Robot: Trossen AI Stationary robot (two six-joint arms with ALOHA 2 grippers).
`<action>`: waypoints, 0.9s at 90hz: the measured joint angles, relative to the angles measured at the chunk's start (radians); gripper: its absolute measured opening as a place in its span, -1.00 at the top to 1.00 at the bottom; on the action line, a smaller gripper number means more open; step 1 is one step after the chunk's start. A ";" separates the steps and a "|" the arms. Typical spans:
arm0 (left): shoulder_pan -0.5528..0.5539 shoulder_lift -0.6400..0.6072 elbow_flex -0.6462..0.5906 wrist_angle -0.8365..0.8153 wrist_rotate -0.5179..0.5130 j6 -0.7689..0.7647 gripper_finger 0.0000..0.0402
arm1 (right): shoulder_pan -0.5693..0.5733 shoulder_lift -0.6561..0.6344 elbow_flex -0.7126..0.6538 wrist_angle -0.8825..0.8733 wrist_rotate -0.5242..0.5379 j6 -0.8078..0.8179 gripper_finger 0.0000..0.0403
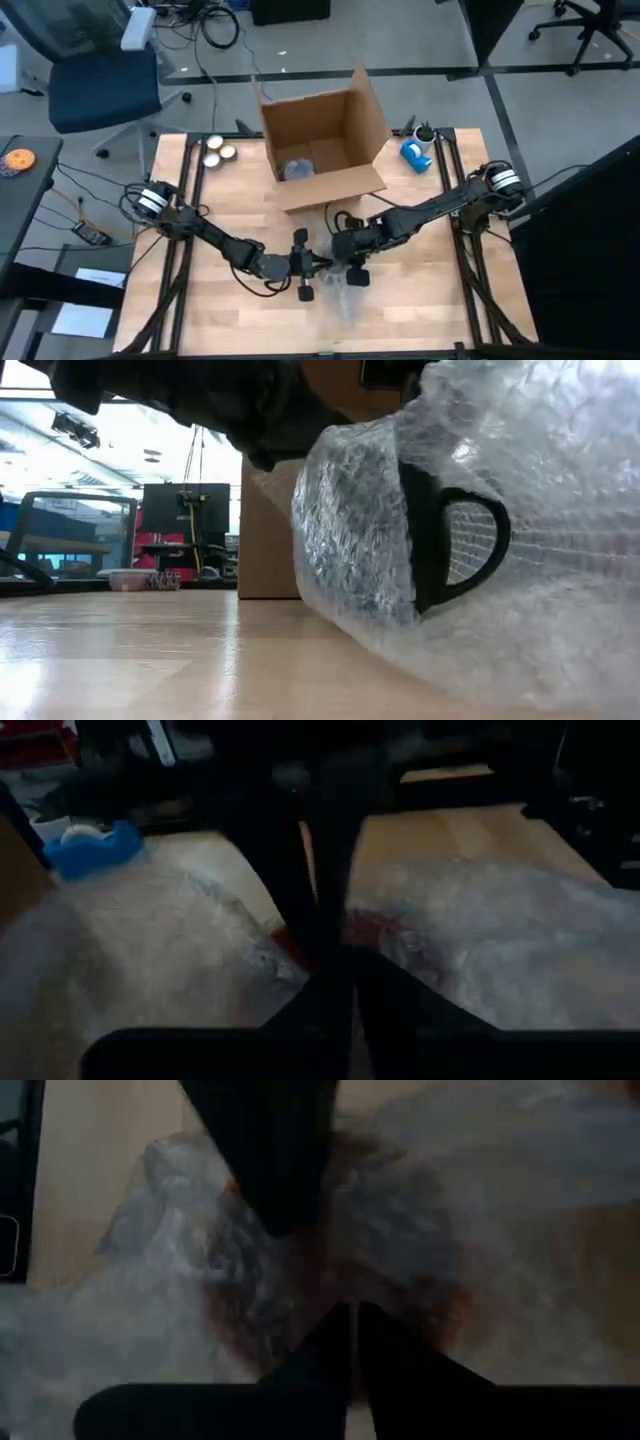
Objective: Wrap mug
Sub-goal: Wrap the black mug with the bubble wrap
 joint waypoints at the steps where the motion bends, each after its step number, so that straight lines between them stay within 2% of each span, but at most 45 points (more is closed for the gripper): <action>1: 0.000 0.000 0.000 0.000 0.000 0.000 1.00 | 0.000 -0.005 0.000 0.001 0.002 0.001 1.00; 24: 0.005 -0.016 0.000 -0.016 -0.003 0.031 1.00 | 0.001 -0.033 0.002 0.088 0.017 -0.021 1.00; 35: -0.020 -0.116 0.016 -0.071 -0.049 0.127 1.00 | 0.002 0.021 0.003 0.136 0.015 -0.032 1.00; 43: -0.046 -0.215 0.023 -0.132 -0.133 0.192 1.00 | 0.006 0.069 0.003 0.167 0.019 -0.040 1.00; 57: -0.064 -0.315 0.021 -0.240 -0.211 0.217 1.00 | 0.004 0.141 0.003 0.166 0.031 -0.041 1.00; 66: -0.063 -0.321 0.023 -0.225 -0.219 0.200 1.00 | 0.002 0.146 0.003 0.160 0.011 -0.041 1.00; 81: -0.053 -0.253 0.017 -0.226 -0.192 0.187 1.00 | 0.009 0.102 0.009 0.125 0.007 -0.041 1.00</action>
